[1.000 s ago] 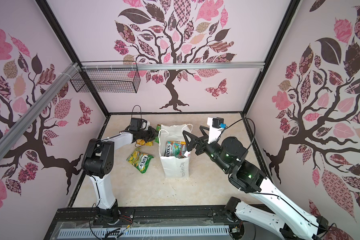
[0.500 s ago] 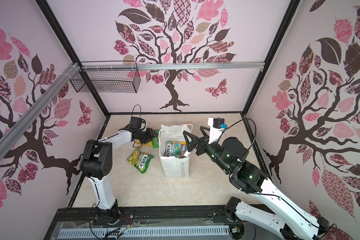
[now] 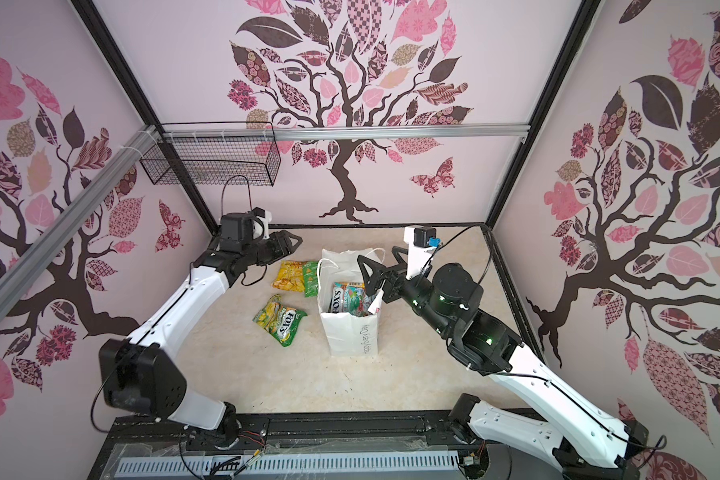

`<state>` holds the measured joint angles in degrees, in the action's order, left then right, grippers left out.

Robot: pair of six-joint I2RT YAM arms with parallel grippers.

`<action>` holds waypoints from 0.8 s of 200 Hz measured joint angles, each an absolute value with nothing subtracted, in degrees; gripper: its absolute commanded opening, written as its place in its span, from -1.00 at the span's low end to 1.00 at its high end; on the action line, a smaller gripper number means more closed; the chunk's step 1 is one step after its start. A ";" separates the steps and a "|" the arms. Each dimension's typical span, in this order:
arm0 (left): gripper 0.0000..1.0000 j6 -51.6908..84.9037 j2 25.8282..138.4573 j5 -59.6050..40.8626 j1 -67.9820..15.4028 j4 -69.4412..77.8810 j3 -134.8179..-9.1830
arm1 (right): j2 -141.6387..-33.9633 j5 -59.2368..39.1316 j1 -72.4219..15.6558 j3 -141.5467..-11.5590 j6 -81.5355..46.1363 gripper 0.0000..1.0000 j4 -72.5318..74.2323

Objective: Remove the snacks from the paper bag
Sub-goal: 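Swing the right gripper over the bag opening while the left gripper draws back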

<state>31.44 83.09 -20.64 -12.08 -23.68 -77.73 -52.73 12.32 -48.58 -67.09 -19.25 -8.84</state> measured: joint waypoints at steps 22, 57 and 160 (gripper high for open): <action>0.40 28.88 74.81 -21.08 -13.54 -23.83 -77.76 | -55.64 11.97 -48.58 -70.46 -19.09 1.00 -10.20; 0.52 21.61 67.29 -21.30 -18.79 -27.94 -77.93 | -62.70 11.94 -48.58 -80.09 -20.14 0.99 -17.65; 0.70 -6.09 58.11 -23.27 -44.16 -43.03 -84.40 | -86.61 8.73 -44.12 -109.78 -22.57 0.64 -43.09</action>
<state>-6.09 58.11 -23.27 -44.16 -43.03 -84.40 -86.61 8.73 -44.12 -109.78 -22.57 -43.09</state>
